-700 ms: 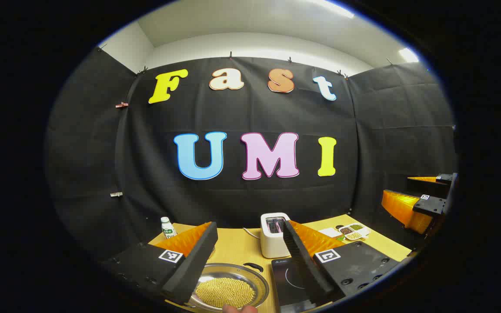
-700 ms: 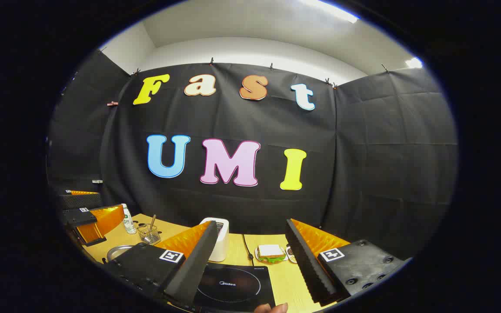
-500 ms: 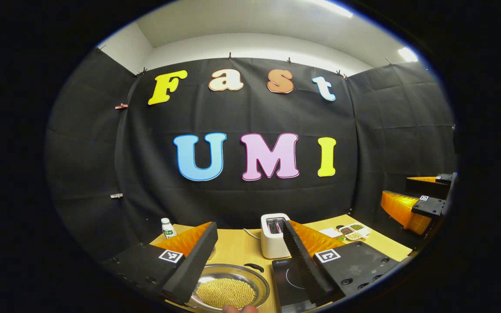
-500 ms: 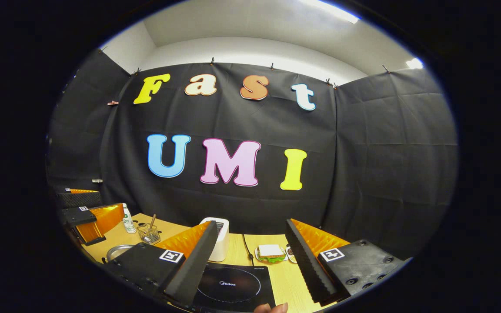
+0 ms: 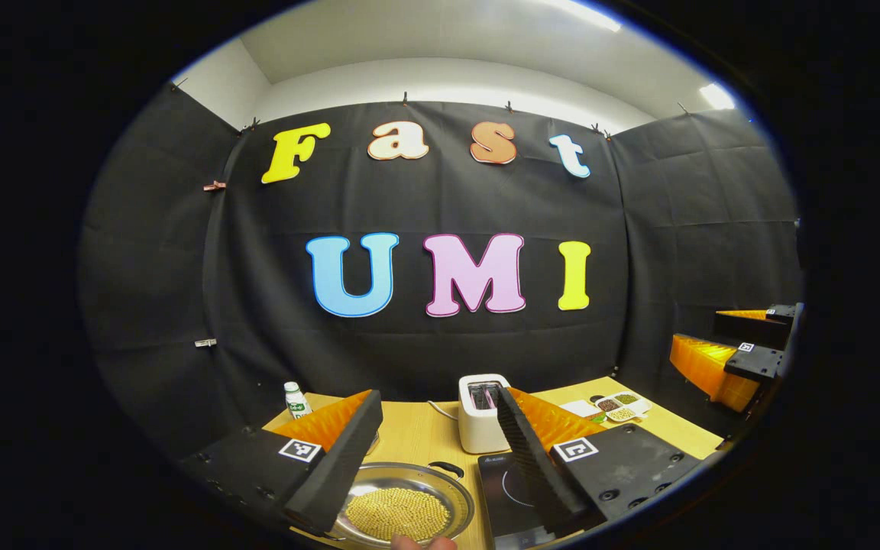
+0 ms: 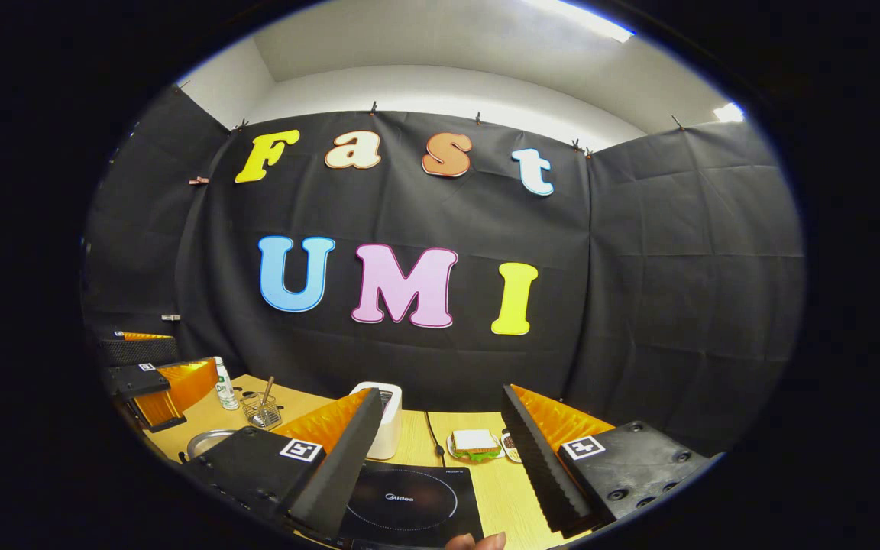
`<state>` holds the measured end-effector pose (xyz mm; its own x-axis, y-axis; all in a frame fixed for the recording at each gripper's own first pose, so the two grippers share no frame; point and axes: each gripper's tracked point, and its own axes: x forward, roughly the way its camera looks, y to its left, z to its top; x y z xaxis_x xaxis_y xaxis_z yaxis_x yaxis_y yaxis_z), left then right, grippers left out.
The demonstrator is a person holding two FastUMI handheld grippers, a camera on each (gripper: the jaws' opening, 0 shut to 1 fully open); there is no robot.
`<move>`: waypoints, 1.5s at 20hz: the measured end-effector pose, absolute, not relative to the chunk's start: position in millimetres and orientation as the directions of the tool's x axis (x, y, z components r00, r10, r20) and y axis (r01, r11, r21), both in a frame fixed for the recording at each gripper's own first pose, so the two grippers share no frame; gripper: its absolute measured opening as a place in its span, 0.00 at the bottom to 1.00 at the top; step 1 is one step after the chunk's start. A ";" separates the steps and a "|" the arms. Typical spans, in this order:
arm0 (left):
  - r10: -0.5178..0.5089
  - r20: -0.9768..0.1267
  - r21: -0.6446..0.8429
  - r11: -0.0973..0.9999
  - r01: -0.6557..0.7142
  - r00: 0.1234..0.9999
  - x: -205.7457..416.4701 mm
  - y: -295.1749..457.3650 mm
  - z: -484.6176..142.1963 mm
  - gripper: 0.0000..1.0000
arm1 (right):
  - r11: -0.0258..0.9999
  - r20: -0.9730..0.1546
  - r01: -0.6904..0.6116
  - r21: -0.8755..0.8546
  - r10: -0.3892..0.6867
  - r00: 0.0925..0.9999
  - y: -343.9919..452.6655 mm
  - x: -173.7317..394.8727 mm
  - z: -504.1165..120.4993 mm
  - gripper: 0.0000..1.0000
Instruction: First push the handle of the pot to place it horizontally, then grasp the pot with both hands and set it on the induction cooktop.
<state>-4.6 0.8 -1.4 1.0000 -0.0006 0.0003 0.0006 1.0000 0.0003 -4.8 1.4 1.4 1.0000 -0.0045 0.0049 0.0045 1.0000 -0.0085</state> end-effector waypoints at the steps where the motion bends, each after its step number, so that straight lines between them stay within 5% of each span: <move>1: -0.002 0.002 0.001 1.000 0.002 1.000 -5.3 0.6 -0.6 0.94 | 1.000 0.005 0.005 -0.011 -0.005 1.000 1.1 -4.0 1.2 0.98; 7: -0.015 -0.001 -0.007 1.000 0.015 1.000 -7.8 1.4 -2.7 0.92 | 1.000 0.006 0.008 -0.014 -0.008 1.000 0.8 -5.9 1.3 0.98; 13: -0.073 -0.053 -0.007 0.997 0.073 0.996 -18.8 2.5 -17.8 0.07 | 1.000 0.003 -0.004 -0.021 0.004 1.000 7.3 -8.6 -1.8 0.96; 20: -0.230 -0.237 0.036 0.969 0.245 0.944 -46.3 -6.2 -74.8 0.05 | 0.998 -0.012 -0.039 -0.043 0.038 0.999 24.4 -11.5 -8.3 0.96; 30: -0.368 -0.614 -0.073 0.907 0.414 0.698 -118.6 16.5 -201.4 0.05 | 0.994 -0.051 -0.062 -0.085 0.058 0.997 30.6 -20.9 -23.5 0.98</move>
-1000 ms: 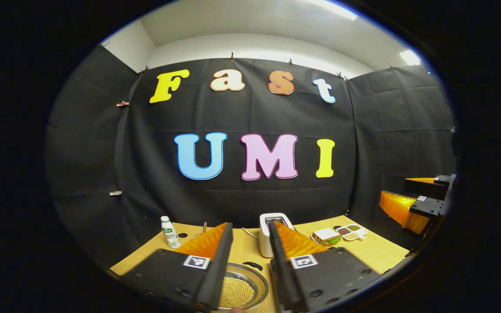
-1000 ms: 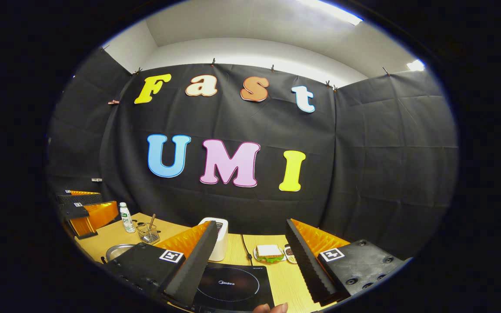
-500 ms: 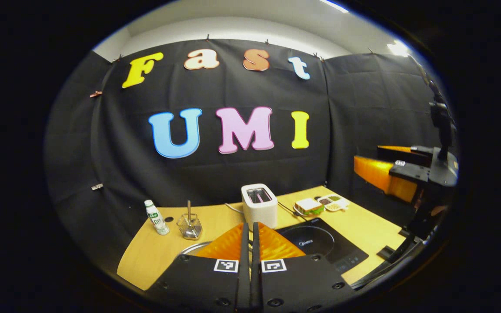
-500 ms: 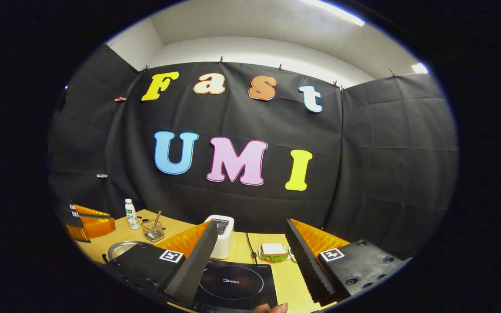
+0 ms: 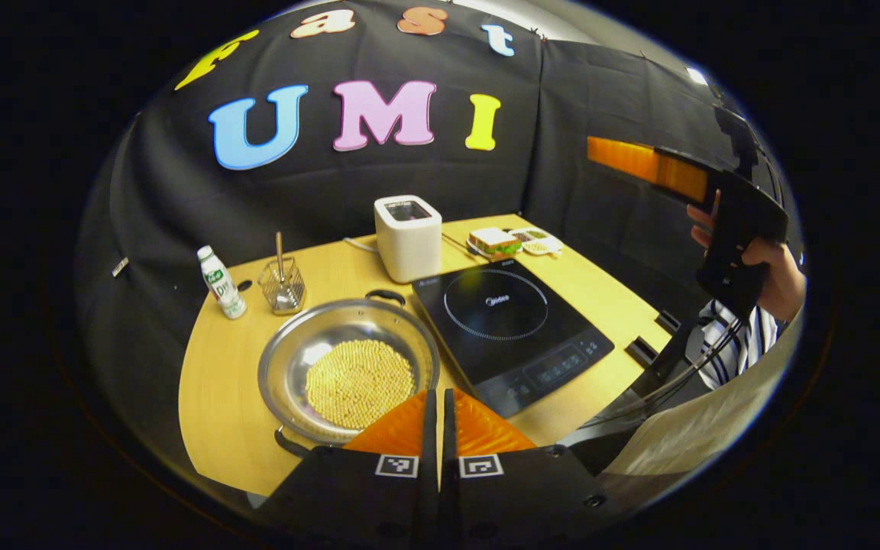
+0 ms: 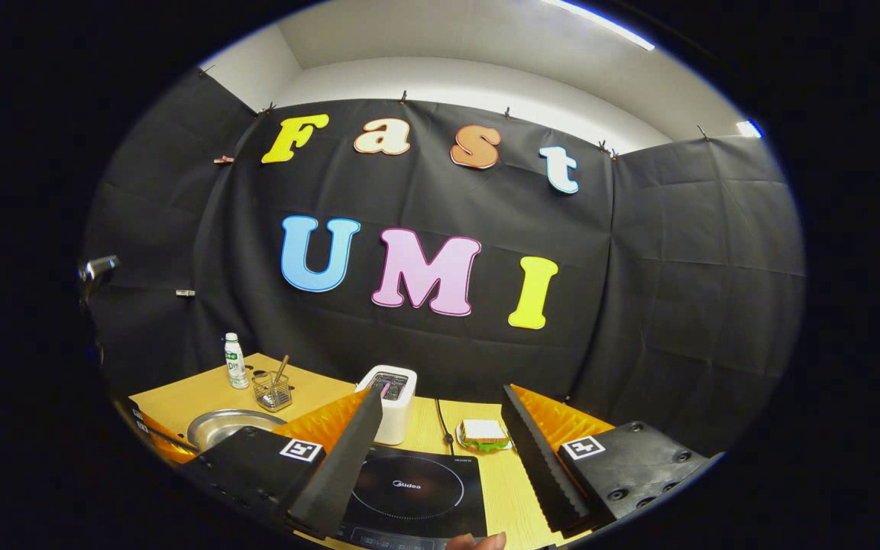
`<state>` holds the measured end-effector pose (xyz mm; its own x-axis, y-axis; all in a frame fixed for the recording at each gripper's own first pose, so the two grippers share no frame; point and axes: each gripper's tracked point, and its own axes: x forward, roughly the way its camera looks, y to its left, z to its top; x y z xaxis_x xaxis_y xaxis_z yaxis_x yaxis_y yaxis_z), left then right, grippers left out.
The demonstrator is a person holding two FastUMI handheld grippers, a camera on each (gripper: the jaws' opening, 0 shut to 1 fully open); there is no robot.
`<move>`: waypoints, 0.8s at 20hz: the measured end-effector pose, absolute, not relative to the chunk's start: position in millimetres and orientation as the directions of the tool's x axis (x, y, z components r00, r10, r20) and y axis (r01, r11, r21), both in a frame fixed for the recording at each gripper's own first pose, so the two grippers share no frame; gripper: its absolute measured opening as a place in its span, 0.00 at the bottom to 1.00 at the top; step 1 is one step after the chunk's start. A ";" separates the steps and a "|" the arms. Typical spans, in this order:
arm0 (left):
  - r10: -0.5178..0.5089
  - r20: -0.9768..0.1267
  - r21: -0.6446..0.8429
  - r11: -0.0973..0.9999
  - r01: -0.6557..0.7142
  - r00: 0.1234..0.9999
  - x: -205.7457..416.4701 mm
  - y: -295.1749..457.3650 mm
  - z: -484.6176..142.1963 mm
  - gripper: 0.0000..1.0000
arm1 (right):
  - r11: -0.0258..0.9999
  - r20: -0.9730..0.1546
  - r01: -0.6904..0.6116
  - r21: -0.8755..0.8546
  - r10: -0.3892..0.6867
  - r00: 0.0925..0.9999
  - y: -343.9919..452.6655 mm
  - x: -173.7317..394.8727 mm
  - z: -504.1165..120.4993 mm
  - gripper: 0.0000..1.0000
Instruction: First push the handle of the pot to place it horizontally, then grasp the pot with both hands and set it on the induction cooktop.
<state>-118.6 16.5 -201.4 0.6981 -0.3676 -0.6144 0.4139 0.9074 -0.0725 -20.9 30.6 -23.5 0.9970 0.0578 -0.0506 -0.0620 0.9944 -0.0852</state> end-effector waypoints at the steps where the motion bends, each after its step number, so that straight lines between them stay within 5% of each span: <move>1: -0.361 -0.639 -0.070 0.906 0.417 0.679 -123.4 24.2 -212.7 0.05 | 0.994 -0.056 -0.064 -0.091 0.059 0.997 29.9 -22.5 -25.3 0.98; 16: -0.339 -0.858 -0.158 0.889 0.430 0.386 -128.9 94.1 -325.5 0.05 | 0.994 -0.112 -0.030 -0.107 0.018 0.993 9.9 -38.3 -43.4 0.98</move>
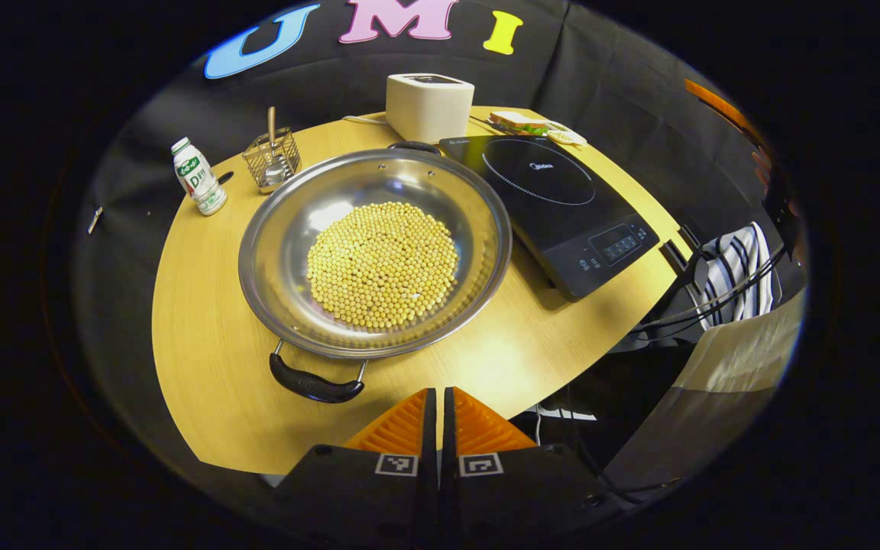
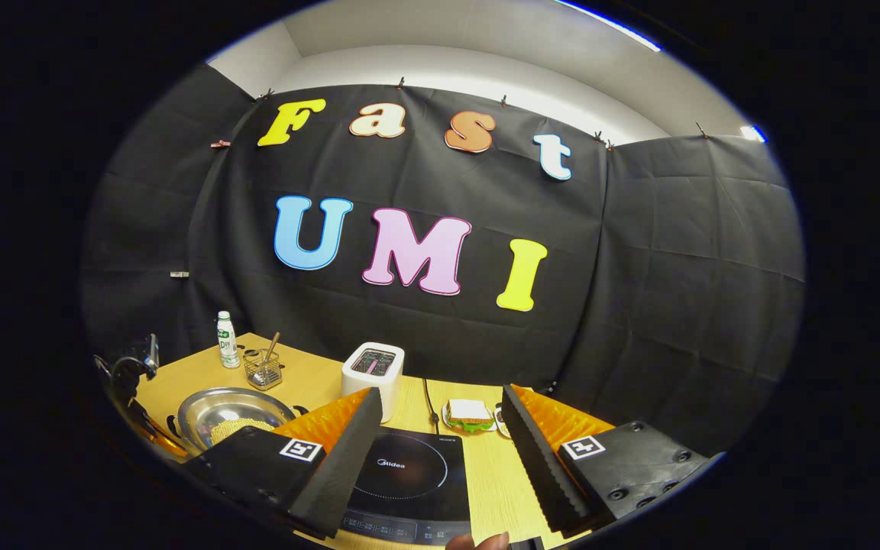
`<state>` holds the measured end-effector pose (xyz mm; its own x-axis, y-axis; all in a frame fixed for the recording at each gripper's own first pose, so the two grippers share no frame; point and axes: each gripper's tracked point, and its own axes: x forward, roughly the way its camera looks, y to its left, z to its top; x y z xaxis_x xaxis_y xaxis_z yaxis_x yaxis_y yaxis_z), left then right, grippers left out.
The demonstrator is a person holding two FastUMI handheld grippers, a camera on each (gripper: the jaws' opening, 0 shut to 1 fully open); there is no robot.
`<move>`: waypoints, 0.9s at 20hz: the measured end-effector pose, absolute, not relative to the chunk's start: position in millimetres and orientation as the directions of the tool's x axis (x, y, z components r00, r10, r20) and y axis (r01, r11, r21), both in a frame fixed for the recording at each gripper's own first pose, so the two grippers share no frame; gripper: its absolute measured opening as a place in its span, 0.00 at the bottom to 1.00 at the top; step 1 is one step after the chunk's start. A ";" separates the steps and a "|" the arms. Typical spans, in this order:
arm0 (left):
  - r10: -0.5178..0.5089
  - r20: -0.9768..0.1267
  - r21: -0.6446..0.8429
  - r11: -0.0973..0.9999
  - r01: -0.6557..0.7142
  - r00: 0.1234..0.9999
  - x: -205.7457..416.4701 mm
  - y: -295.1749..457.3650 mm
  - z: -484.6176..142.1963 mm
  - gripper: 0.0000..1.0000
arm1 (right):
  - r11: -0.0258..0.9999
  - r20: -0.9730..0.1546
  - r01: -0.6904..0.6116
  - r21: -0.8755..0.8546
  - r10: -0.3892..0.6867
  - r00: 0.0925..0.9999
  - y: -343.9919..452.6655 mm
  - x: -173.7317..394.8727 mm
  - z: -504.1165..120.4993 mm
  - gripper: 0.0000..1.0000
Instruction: First push the handle of the pot to place it horizontally, then grasp the pot with both hands and set it on the induction cooktop.
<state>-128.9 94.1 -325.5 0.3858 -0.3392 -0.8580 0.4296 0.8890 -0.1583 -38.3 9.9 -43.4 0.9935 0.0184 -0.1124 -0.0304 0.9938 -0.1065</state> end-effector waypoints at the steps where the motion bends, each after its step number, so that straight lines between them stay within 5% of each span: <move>1: -0.345 -0.853 -0.169 0.893 0.417 0.391 -124.5 94.5 -326.6 0.05 | 0.993 -0.114 -0.030 -0.111 0.017 0.993 9.5 -38.3 -44.9 0.98; 18: -0.296 -0.888 -0.139 0.902 0.408 0.352 -103.7 146.4 -348.0 0.05 | 0.994 -0.122 -0.020 -0.106 0.007 0.992 15.6 -24.3 -50.4 0.98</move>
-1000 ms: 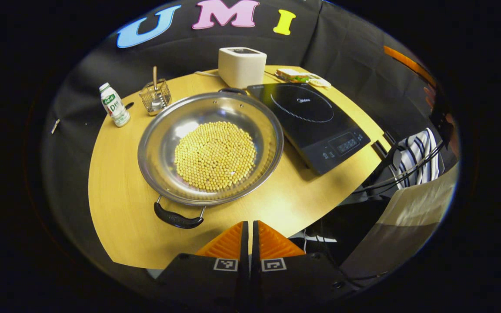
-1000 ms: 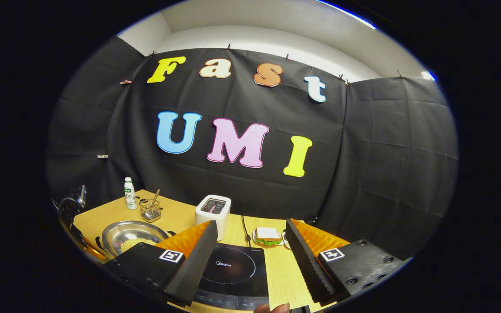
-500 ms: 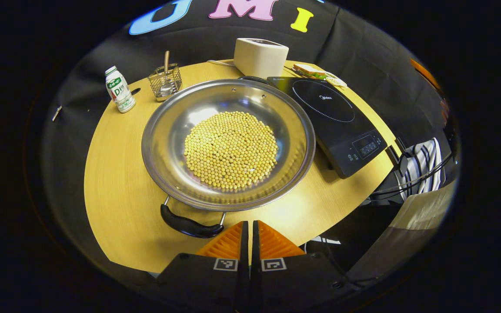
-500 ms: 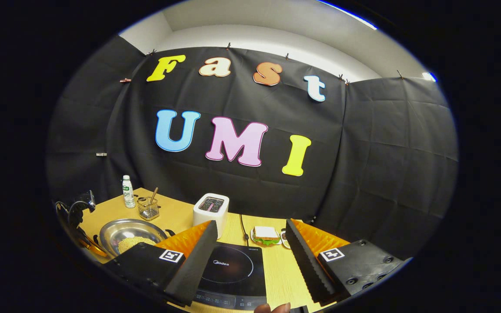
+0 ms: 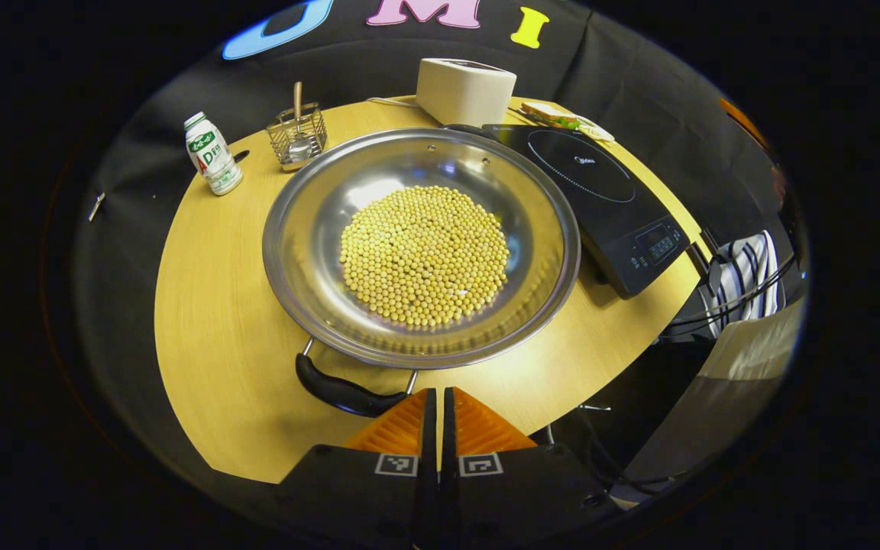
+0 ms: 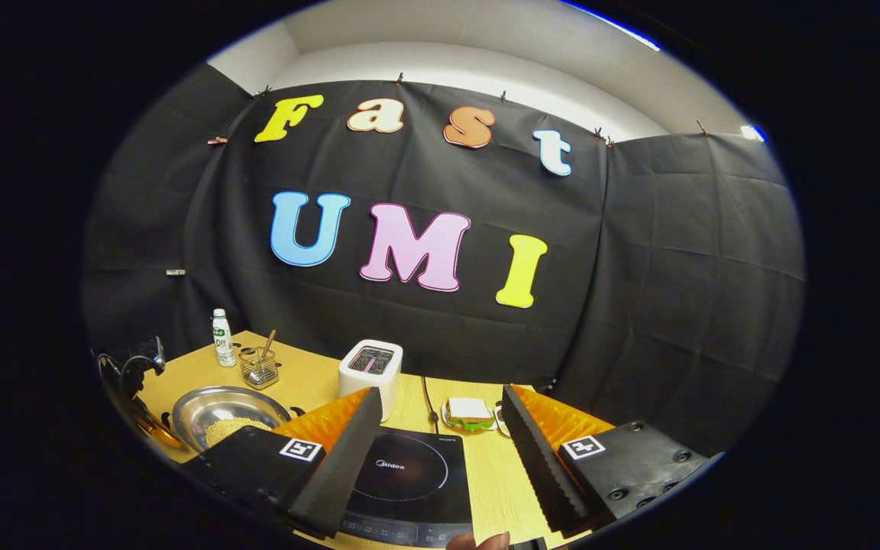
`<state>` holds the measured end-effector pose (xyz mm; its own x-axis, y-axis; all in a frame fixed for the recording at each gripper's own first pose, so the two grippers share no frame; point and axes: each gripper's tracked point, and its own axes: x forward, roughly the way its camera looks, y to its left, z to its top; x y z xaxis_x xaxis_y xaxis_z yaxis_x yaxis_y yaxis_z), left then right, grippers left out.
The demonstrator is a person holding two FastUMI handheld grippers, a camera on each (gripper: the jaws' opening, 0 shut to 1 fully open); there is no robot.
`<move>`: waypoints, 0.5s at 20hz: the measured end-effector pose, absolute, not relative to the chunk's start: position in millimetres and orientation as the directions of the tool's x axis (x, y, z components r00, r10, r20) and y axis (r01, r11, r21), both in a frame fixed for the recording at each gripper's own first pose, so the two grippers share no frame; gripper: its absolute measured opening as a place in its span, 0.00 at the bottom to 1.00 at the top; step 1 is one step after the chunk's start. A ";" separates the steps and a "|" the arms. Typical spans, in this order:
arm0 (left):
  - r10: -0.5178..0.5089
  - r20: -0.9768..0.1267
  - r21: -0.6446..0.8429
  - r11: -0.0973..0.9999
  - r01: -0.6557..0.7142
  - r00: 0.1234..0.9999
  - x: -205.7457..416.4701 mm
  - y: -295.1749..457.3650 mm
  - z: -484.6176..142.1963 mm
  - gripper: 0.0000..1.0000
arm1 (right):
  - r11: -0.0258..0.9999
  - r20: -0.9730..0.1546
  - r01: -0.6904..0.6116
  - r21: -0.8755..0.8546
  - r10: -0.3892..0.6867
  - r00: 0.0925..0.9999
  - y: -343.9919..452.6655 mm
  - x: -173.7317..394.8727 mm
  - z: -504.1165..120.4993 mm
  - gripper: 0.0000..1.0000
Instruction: First push the handle of the pot to place it horizontally, then grasp the pot with both hands and set it on the induction cooktop.
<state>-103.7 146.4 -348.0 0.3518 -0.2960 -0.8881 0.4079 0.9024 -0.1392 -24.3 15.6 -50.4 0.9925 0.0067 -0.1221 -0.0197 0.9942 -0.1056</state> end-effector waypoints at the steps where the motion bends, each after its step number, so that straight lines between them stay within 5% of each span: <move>1: -0.292 -0.890 -0.134 0.902 0.410 0.351 -101.5 152.1 -348.6 0.05 | 0.994 -0.124 -0.019 -0.106 0.006 0.992 16.6 -23.0 -52.5 0.98; 10: -0.227 -0.903 -0.064 0.911 0.408 0.365 -65.2 211.2 -361.8 0.05 | 0.994 -0.151 -0.012 -0.111 -0.005 0.989 32.0 -18.1 -61.9 0.98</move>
